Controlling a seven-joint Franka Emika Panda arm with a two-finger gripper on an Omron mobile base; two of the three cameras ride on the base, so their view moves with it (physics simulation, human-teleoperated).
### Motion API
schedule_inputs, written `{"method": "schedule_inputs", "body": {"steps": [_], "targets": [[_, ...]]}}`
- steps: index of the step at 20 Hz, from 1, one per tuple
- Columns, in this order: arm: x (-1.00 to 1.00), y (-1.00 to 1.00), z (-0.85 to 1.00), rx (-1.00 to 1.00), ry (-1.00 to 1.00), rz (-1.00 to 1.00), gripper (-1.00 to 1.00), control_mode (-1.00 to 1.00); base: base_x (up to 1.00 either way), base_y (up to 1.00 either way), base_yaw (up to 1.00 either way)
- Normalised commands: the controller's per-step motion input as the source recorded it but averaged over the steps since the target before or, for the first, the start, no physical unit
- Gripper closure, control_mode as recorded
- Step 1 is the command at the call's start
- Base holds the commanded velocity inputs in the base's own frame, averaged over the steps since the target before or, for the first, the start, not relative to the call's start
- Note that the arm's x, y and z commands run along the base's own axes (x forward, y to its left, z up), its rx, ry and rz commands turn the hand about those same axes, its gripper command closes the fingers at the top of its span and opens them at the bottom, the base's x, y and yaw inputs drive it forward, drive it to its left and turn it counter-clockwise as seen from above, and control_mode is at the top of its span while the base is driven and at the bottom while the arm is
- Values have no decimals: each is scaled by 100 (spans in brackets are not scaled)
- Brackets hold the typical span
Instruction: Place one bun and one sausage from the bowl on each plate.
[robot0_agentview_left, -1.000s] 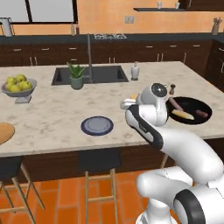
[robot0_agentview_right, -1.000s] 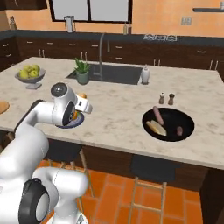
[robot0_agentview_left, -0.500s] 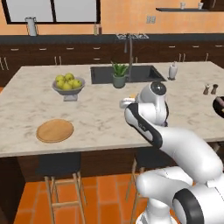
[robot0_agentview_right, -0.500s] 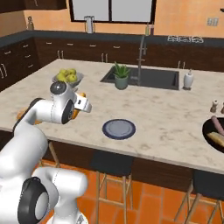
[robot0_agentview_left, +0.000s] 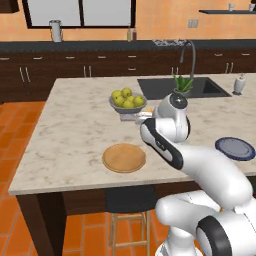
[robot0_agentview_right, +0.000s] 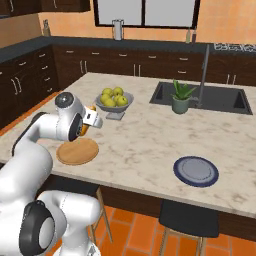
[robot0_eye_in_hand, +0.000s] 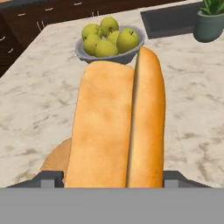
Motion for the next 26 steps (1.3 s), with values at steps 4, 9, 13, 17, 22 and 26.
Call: {"method": "schedule_inputs", "body": {"steps": [4,9,13,17,22,26], "targets": [[0,93,-52,0,16,0,100,-100,0,0,0],[5,25,-99,0,24,3,100,-100,0,0,0],[11,24,-69,0,10,4,-100,-100,0,0,0],[16,3,-8,-2,-1,0,-100,-100,0,0,0],[1,-1,15,0,-1,0,-100,-100,0,0,0],[0,-1,2,-1,-1,0,-100,-100,0,0,0]]}}
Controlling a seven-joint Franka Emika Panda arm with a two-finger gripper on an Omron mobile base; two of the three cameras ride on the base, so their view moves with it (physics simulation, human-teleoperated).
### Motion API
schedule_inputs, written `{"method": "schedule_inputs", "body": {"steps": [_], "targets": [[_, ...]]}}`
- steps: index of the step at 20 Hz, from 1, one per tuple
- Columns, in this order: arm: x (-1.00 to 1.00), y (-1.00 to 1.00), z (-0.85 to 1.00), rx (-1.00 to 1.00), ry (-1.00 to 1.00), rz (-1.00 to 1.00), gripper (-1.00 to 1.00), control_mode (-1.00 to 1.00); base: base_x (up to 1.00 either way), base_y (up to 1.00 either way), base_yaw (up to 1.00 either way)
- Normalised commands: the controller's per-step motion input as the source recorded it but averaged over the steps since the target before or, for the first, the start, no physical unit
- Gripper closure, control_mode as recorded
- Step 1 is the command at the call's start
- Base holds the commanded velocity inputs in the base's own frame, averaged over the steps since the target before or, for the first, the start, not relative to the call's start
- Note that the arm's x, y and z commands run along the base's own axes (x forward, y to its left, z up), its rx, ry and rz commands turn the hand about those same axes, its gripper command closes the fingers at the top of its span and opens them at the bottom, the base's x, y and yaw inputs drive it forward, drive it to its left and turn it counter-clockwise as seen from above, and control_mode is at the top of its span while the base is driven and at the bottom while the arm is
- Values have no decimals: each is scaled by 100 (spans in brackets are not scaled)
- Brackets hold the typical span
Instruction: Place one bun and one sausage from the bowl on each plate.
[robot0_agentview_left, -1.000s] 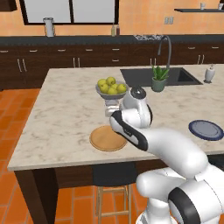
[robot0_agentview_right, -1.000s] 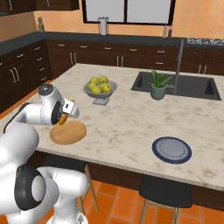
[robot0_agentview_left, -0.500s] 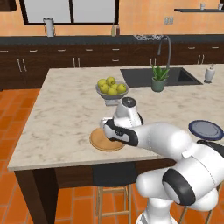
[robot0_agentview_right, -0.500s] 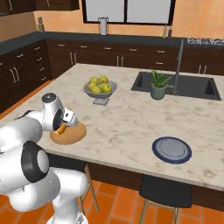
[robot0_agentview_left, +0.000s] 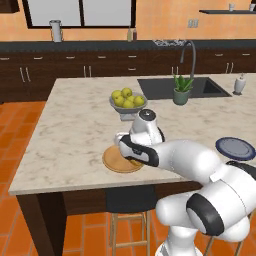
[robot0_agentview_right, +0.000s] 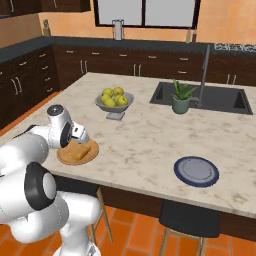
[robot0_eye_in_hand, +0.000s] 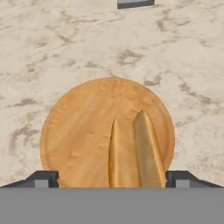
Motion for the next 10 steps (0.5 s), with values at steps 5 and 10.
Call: {"method": "schedule_inputs", "body": {"steps": [5,10], "targets": [[-65,-20,47,3,-6,0,-100,-100,0,0,0],[-80,-21,40,1,-7,0,-100,100,-20,-9,0]]}}
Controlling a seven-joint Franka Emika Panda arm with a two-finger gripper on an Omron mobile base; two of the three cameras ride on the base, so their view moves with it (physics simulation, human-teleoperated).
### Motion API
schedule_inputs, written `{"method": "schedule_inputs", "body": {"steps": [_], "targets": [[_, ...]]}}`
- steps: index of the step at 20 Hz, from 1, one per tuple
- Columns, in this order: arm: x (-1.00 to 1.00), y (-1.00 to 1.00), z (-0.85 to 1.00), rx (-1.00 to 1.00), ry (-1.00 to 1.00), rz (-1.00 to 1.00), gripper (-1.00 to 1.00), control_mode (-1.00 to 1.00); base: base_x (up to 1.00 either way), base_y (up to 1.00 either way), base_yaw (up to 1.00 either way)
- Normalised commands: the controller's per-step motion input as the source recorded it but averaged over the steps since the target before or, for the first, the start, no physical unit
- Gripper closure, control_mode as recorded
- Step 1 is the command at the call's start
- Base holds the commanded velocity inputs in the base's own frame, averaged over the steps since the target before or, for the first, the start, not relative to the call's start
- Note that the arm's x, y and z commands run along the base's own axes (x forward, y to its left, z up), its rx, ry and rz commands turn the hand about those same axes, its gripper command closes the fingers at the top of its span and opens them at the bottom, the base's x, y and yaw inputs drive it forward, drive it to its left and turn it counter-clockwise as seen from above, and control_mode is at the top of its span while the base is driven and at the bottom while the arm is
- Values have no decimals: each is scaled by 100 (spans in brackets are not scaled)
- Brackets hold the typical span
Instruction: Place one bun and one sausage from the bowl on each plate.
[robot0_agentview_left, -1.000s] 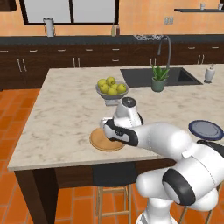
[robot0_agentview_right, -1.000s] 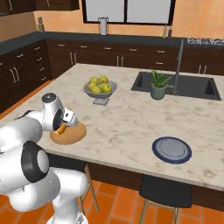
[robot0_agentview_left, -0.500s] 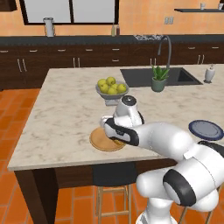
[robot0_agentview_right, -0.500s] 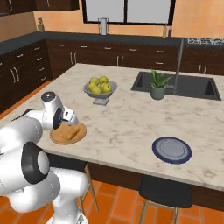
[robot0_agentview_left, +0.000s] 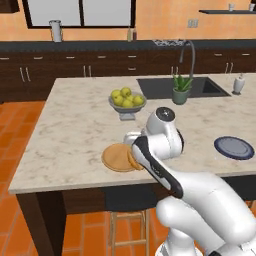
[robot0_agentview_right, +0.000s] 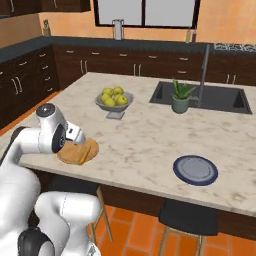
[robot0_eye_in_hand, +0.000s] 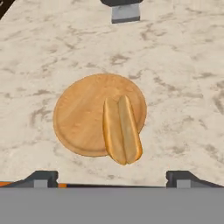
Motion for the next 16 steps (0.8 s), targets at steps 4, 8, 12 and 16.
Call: {"method": "schedule_inputs", "body": {"steps": [4,8,12,16], "targets": [[0,0,0,0,0,0,-100,100,-95,-92,-3],[0,0,0,0,0,0,-100,100,-59,-100,-18],[0,0,0,0,0,0,-100,100,-15,-100,-16],[0,0,0,0,0,0,-100,100,53,-100,3]]}}
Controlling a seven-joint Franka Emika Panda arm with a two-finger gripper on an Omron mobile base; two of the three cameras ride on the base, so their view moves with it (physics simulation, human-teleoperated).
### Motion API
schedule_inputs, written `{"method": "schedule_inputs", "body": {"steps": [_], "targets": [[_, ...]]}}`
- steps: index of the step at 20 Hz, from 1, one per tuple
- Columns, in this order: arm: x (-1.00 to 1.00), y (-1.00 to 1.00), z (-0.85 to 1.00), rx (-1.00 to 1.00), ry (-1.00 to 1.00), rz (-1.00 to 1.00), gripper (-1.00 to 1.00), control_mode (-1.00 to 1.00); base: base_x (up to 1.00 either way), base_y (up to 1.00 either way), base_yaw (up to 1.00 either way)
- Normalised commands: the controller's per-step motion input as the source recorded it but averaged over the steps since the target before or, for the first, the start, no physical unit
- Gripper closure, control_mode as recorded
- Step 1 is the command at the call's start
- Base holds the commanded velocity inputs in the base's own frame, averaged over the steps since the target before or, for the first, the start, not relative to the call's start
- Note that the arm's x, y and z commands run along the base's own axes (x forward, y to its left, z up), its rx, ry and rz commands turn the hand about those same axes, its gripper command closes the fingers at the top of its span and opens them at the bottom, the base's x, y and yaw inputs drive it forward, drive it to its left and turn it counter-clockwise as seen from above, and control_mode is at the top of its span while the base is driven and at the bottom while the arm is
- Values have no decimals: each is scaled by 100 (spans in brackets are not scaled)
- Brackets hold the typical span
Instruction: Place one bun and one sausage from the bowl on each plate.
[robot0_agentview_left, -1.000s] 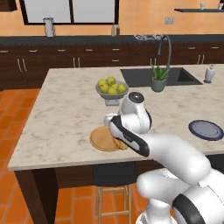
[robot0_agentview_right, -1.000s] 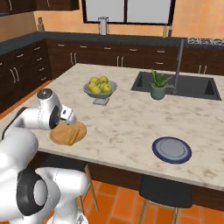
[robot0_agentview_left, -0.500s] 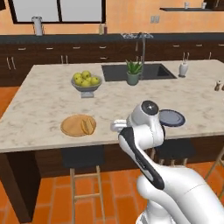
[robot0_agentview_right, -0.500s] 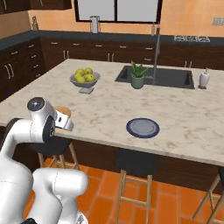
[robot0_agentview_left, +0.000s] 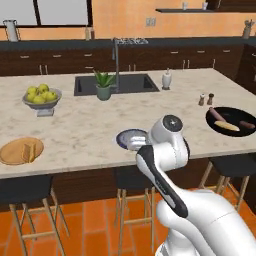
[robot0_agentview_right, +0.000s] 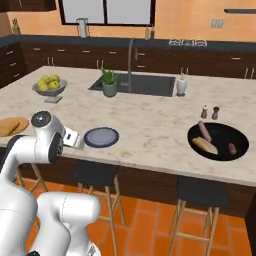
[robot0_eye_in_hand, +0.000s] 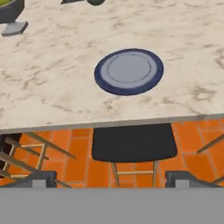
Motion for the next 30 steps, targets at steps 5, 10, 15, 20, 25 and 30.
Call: {"method": "schedule_inputs", "body": {"steps": [5,10,15,20,25,30], "targets": [[0,0,0,0,0,0,-100,100,21,-100,2],[0,0,0,0,0,0,-100,100,0,-100,-8],[0,0,0,0,0,0,-100,100,0,-100,-11],[0,0,0,0,0,0,-100,100,48,-100,-7],[0,0,0,0,0,0,-100,100,100,-45,3],[98,16,63,0,11,30,-100,-100,0,0,0]]}}
